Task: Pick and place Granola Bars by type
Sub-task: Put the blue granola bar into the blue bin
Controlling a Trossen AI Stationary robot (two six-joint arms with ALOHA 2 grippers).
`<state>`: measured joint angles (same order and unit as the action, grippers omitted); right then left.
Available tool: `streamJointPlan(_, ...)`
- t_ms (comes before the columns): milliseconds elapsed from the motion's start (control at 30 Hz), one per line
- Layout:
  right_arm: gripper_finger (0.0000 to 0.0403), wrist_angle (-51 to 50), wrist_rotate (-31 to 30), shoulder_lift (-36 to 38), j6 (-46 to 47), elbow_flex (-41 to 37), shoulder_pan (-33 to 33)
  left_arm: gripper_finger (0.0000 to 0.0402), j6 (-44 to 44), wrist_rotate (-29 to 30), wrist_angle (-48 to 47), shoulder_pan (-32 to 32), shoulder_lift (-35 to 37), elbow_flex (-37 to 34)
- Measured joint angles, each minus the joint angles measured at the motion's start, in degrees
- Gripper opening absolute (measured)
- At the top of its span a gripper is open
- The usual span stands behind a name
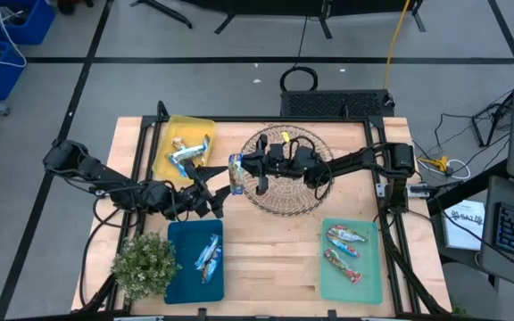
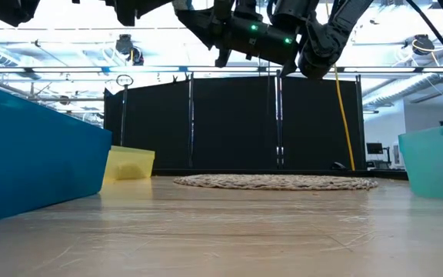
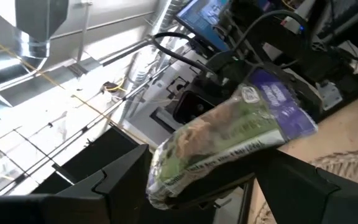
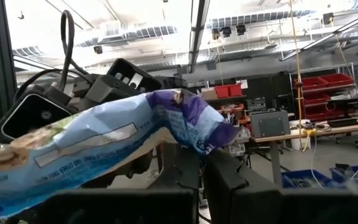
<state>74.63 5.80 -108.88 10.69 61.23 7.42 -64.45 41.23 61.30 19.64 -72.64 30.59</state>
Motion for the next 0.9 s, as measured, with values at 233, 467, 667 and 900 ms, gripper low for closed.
streamJointPlan(233, 0.0000, -0.7, -0.1, 0.0, -0.8, 0.0, 0.0, 0.0282, 0.0, 0.2, 0.5, 0.1, 0.0, 0.0)
streamJointPlan(467, 0.0000, -1.5, -1.5, 0.0, -2.0, -0.1, 0.0, 0.0282, -1.3, -2.6, 1.6, 2.3, 0.0, 0.0)
streamJointPlan(667, 0.0000, -1.4, -1.5, 0.0, -2.4, -0.1, 0.0, 0.0282, -1.3, -2.2, 1.6, 2.9, 0.0, 0.0)
streamJointPlan(900, 0.0000, -1.4, -1.5, 0.0, -2.4, -0.1, 0.0, 0.0282, -1.4, -2.2, 1.2, 2.9, 0.0, 0.0)
